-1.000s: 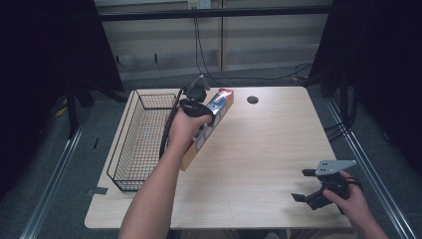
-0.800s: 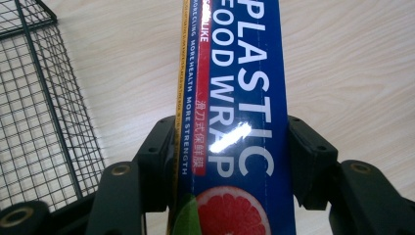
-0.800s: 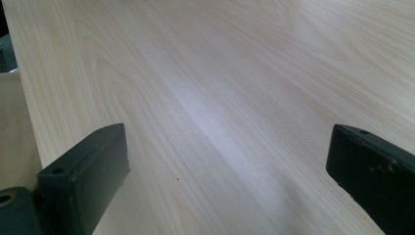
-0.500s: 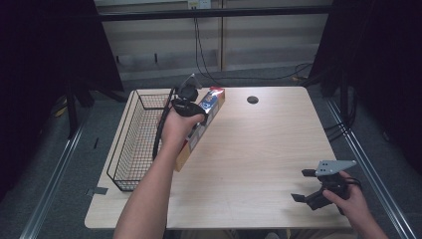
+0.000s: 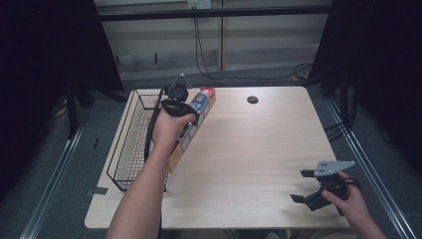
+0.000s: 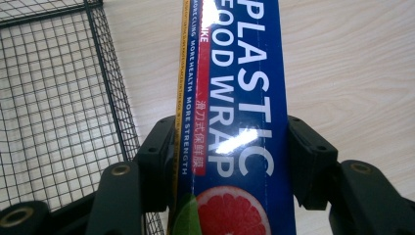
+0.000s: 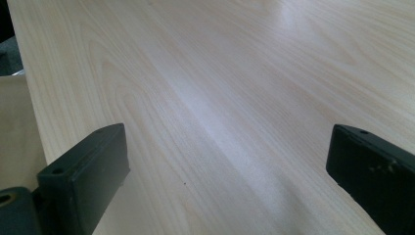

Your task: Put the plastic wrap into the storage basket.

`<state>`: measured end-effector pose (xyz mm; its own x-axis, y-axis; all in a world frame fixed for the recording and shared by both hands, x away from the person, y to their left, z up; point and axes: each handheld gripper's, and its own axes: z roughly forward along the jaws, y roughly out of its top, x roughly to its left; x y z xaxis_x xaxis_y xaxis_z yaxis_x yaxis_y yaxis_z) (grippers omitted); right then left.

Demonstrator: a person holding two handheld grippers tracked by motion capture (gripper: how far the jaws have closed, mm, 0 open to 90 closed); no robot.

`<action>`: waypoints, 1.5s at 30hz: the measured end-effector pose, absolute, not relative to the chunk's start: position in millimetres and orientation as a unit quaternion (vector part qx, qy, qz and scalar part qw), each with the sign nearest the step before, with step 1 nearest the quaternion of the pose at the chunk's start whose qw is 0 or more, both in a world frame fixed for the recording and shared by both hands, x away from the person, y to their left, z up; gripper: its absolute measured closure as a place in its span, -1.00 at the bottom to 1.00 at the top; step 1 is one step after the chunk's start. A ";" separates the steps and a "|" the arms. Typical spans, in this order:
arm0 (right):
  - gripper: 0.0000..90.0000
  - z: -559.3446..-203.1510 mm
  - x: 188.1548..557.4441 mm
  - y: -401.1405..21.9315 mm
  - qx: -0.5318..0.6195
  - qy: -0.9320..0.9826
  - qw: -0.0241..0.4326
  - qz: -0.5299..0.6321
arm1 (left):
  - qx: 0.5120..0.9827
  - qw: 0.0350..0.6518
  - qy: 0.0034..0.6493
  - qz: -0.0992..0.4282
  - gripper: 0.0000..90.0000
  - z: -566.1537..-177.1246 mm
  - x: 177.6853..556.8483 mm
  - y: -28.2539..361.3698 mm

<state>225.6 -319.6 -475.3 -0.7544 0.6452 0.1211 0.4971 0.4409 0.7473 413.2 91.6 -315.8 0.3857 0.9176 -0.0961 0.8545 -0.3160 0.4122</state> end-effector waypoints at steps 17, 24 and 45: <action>-0.96 -474.2 224.4 -320.4 0.341 0.842 0.093 0.408 | 0.794 0.192 0.571 0.082 0.00 -314.0 412.4 112.7; -0.96 -474.4 224.4 -321.0 0.341 0.841 0.094 0.410 | 0.783 0.191 0.586 0.088 0.00 -313.9 412.1 123.2; -0.96 -474.4 223.7 -320.4 0.340 0.841 0.093 0.411 | 0.761 0.185 0.614 0.098 0.00 -314.0 407.9 149.5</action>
